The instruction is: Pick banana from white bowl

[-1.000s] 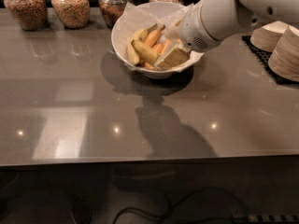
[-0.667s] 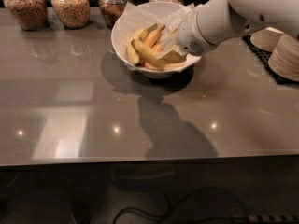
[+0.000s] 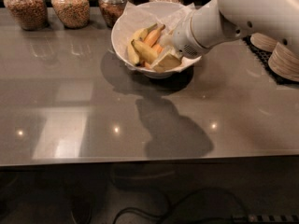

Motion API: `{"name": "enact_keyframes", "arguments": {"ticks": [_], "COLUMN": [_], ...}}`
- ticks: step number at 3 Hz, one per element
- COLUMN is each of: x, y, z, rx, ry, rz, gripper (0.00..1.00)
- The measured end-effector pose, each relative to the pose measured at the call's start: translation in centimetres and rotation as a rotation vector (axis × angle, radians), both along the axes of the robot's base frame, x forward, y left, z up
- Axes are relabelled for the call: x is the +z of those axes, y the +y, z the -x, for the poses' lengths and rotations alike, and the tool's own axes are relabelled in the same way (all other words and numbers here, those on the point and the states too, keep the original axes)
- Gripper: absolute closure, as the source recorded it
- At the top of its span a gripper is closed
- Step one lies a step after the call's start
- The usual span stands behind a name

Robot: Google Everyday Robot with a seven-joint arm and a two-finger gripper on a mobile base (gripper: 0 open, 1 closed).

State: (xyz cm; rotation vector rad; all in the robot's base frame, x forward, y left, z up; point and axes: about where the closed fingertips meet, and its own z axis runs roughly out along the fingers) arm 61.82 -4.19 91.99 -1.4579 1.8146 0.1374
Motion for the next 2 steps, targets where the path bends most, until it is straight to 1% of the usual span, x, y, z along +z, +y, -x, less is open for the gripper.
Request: {"name": "enact_keyframes", "arguments": {"ticks": [1, 2], "x": [-0.01, 0.00], "y": [0.02, 0.01], "z": [-0.10, -0.23], "rx": [-0.001, -0.004], "ry": [0.000, 0.000], "rz": [-0.001, -0.001], "gripper": [0.29, 0.34]}}
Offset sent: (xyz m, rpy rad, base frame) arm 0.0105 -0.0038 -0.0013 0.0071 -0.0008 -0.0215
